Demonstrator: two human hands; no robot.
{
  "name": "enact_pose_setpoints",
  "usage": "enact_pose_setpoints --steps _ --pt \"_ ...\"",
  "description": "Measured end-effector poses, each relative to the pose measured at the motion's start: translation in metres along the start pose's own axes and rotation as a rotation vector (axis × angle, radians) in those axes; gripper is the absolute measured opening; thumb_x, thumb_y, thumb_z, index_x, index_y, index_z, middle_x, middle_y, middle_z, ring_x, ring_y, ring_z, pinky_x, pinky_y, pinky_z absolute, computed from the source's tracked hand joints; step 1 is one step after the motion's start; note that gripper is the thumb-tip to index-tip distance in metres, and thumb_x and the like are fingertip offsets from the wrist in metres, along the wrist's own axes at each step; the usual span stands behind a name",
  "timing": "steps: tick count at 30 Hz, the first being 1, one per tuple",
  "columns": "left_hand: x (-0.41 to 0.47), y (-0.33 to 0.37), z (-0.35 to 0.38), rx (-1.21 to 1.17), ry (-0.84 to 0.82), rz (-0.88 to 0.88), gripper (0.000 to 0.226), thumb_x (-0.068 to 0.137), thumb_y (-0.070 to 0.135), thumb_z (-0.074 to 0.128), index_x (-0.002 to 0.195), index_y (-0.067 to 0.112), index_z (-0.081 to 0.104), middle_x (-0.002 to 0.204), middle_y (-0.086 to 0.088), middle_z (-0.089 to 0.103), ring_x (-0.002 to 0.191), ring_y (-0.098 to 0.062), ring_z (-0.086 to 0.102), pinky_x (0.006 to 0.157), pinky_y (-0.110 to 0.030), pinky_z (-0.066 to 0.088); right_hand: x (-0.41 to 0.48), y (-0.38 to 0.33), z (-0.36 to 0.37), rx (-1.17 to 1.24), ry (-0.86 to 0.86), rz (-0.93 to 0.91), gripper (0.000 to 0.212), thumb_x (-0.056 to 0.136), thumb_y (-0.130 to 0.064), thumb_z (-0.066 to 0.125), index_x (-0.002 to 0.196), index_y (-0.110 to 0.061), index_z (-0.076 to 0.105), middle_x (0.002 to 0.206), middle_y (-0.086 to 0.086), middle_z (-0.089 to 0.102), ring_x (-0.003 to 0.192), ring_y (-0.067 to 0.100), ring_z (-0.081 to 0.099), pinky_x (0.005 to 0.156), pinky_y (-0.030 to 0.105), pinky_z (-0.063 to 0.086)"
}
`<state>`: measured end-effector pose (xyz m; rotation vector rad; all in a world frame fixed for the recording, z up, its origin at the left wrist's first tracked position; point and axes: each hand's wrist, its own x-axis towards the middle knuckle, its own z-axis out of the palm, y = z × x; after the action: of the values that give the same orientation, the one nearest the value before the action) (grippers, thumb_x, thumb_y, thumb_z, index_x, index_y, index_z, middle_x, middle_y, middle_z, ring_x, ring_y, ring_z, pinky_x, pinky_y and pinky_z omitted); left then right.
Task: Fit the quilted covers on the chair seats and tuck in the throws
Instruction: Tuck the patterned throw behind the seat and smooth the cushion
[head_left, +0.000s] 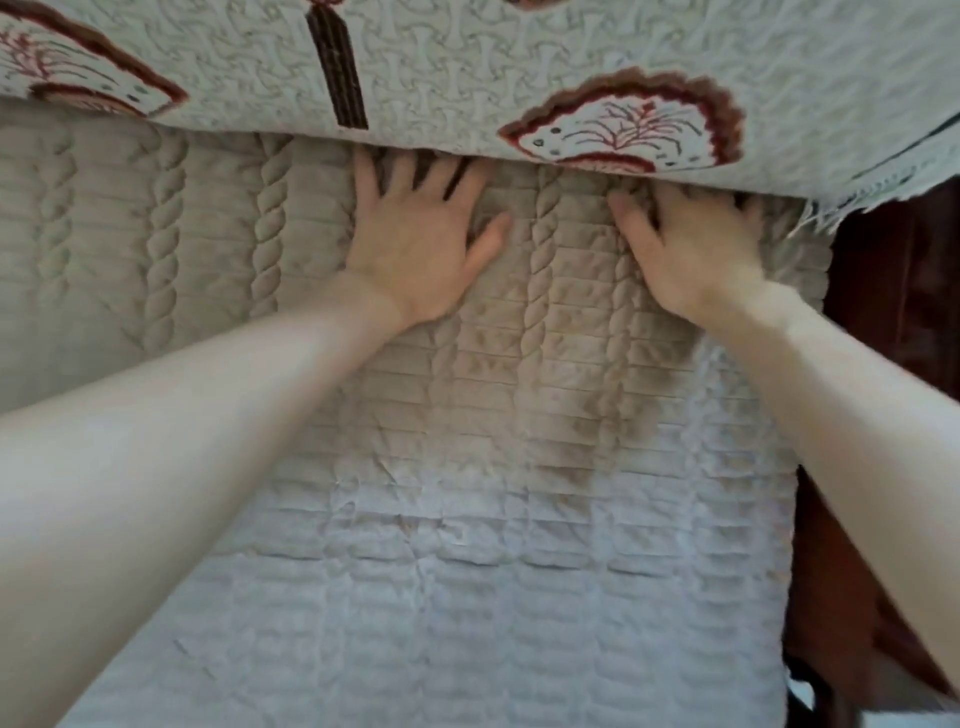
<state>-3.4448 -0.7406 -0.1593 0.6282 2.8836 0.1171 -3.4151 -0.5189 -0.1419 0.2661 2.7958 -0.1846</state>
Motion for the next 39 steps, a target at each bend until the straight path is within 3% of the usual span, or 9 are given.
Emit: enact_pose_setpoints --steps 6,11,14,18,25,29,32,36,39 --pt "-0.025 0.014 0.007 -0.037 0.035 0.096 0.066 0.093 0.055 0.028 0.148 0.019 0.037 0.151 -0.010 0.039 0.140 -0.038 0.029 0.111 -0.064 0.005 -0.045 0.018 0.016 0.016 0.083 -0.113 0.067 0.096 -0.054 0.020 0.154 -0.021 0.020 0.161 0.002 0.020 0.148 0.024 0.014 0.117 0.050 -0.004" --pt "0.000 0.001 0.003 -0.038 0.018 0.036 0.068 0.093 0.058 0.022 0.145 0.017 0.040 0.149 -0.008 0.041 0.138 -0.030 0.030 0.112 -0.060 0.004 -0.016 0.027 0.005 -0.001 0.039 -0.025 0.060 0.102 -0.050 0.024 0.151 -0.016 0.027 0.156 0.009 0.031 0.144 0.029 0.022 0.116 0.052 0.002" --pt "-0.035 0.013 0.011 -0.057 0.058 0.033 0.067 0.095 0.054 0.028 0.151 0.017 0.029 0.156 -0.010 0.030 0.145 -0.031 0.021 0.113 -0.059 0.001 -0.050 0.005 0.027 -0.005 0.153 -0.054 0.067 0.097 -0.050 0.023 0.150 -0.010 0.030 0.156 0.013 0.030 0.144 0.037 0.022 0.115 0.057 0.006" --pt "-0.112 0.013 0.021 -0.022 -0.032 0.069 0.066 0.097 0.056 0.023 0.154 0.023 0.015 0.162 -0.008 0.014 0.149 -0.025 0.003 0.116 -0.057 -0.004 -0.103 -0.019 0.049 0.003 0.154 -0.076 0.066 0.097 -0.050 0.027 0.152 -0.013 0.027 0.160 0.007 0.020 0.148 0.032 0.014 0.117 0.056 0.008" --pt "-0.131 0.004 0.003 -0.051 0.114 0.022 0.060 0.099 0.048 0.030 0.150 0.016 0.032 0.158 -0.012 0.014 0.147 -0.031 0.012 0.114 -0.060 0.001 -0.120 -0.062 0.045 0.099 0.234 -0.162 0.062 0.099 -0.047 0.026 0.153 -0.017 0.023 0.160 0.001 0.009 0.149 0.025 0.009 0.118 0.049 0.001" --pt "-0.189 -0.022 0.029 0.012 -0.011 -0.038 0.061 0.099 0.049 0.026 0.149 0.015 0.035 0.159 -0.011 0.020 0.146 -0.030 0.016 0.115 -0.057 0.004 -0.154 -0.058 0.080 -0.011 0.179 -0.173 0.059 0.098 -0.043 0.033 0.152 -0.018 0.027 0.159 0.003 0.024 0.148 0.025 0.015 0.118 0.051 0.012" --pt "-0.204 -0.019 0.024 -0.007 0.042 -0.124 0.060 0.097 0.044 0.031 0.149 0.013 0.033 0.157 -0.013 0.024 0.145 -0.032 0.018 0.114 -0.058 0.005 -0.166 -0.082 0.074 0.054 0.225 -0.052 0.061 0.097 -0.042 0.032 0.152 -0.016 0.027 0.160 0.004 0.019 0.148 0.027 0.013 0.116 0.052 0.010" --pt "-0.234 -0.022 0.026 -0.007 0.046 0.051 0.055 0.101 0.046 0.023 0.149 0.019 0.028 0.156 -0.011 0.027 0.145 -0.028 0.020 0.115 -0.058 0.004 -0.202 -0.107 0.087 0.061 0.212 -0.223 0.058 0.098 -0.041 0.033 0.152 -0.021 0.030 0.159 -0.001 0.016 0.148 0.019 0.017 0.117 0.048 0.016" --pt "-0.253 -0.054 0.041 0.051 0.023 -0.033 0.061 0.100 0.051 0.020 0.151 0.019 0.024 0.157 -0.010 0.025 0.146 -0.028 0.015 0.115 -0.055 -0.001 -0.211 -0.092 0.106 -0.036 0.209 -0.142 0.058 0.096 -0.040 0.035 0.151 -0.021 0.032 0.158 0.000 0.025 0.146 0.017 0.020 0.116 0.046 0.017"
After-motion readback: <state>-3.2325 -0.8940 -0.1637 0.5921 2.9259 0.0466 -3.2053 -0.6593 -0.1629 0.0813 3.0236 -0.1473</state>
